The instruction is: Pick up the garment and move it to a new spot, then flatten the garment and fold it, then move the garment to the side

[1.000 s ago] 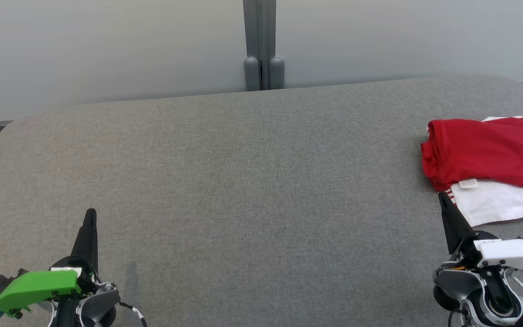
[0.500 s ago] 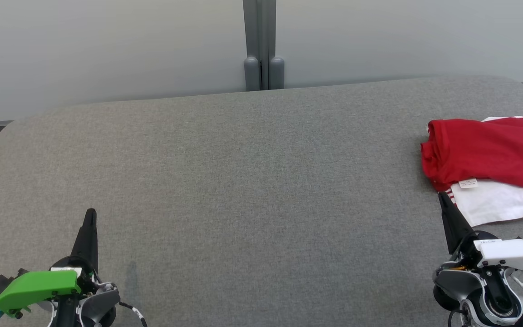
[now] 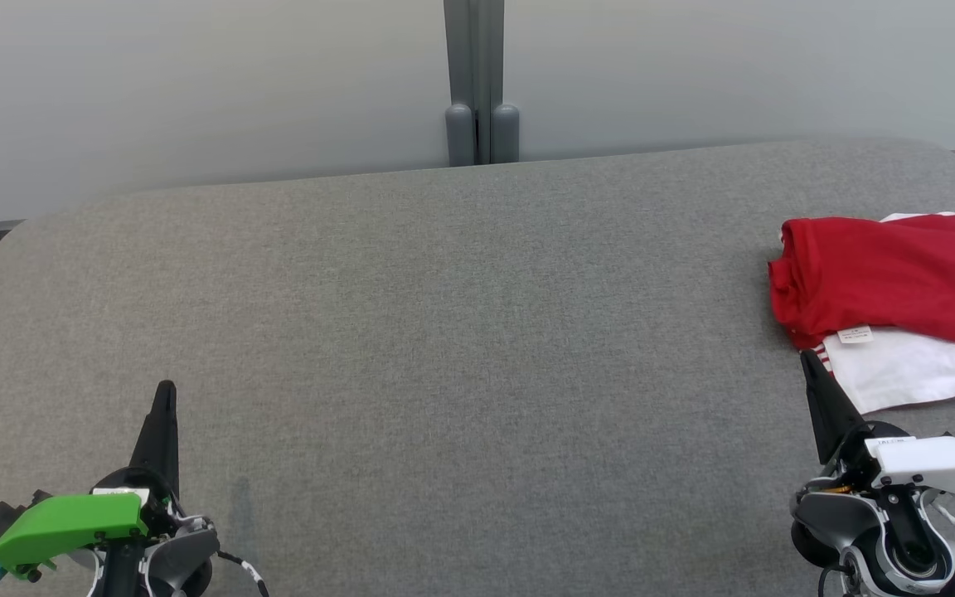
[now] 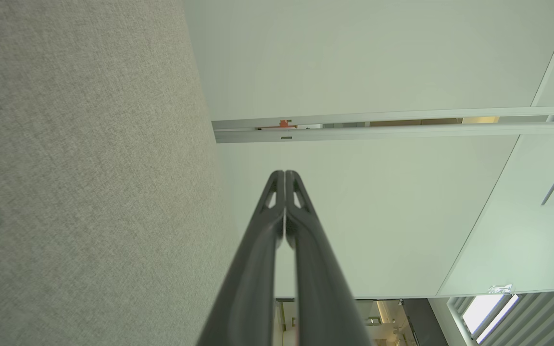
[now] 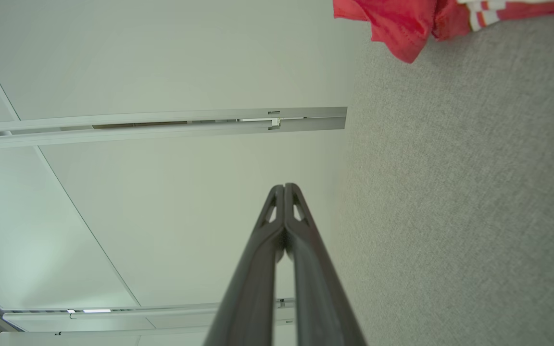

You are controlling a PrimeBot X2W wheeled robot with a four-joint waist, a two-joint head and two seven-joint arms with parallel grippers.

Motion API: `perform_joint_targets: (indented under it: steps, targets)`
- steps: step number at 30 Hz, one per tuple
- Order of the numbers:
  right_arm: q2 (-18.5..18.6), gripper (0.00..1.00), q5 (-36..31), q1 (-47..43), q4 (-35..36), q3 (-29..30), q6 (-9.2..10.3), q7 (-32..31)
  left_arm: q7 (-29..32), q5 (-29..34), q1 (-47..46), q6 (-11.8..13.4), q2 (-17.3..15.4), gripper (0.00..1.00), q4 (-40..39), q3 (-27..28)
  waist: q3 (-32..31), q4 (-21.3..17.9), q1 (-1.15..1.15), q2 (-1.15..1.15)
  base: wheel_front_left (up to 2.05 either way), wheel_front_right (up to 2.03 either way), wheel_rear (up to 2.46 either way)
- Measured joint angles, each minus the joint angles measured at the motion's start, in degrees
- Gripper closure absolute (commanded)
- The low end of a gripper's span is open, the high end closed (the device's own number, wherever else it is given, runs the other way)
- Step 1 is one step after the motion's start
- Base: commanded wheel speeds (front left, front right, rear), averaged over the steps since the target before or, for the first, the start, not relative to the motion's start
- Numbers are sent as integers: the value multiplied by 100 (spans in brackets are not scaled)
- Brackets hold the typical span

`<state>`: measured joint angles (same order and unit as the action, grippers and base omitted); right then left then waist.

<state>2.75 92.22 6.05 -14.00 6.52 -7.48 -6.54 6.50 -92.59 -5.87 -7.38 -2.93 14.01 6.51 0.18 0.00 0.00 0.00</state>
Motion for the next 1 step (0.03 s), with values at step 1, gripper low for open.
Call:
perform_joint_targets:
  steps: [1]
  targets:
    - [0, 100, 0, 0, 0, 0, 0, 0, 0, 0, 0, 0, 0, 100, 0, 0, 0, 0, 0, 0, 0, 0, 0]
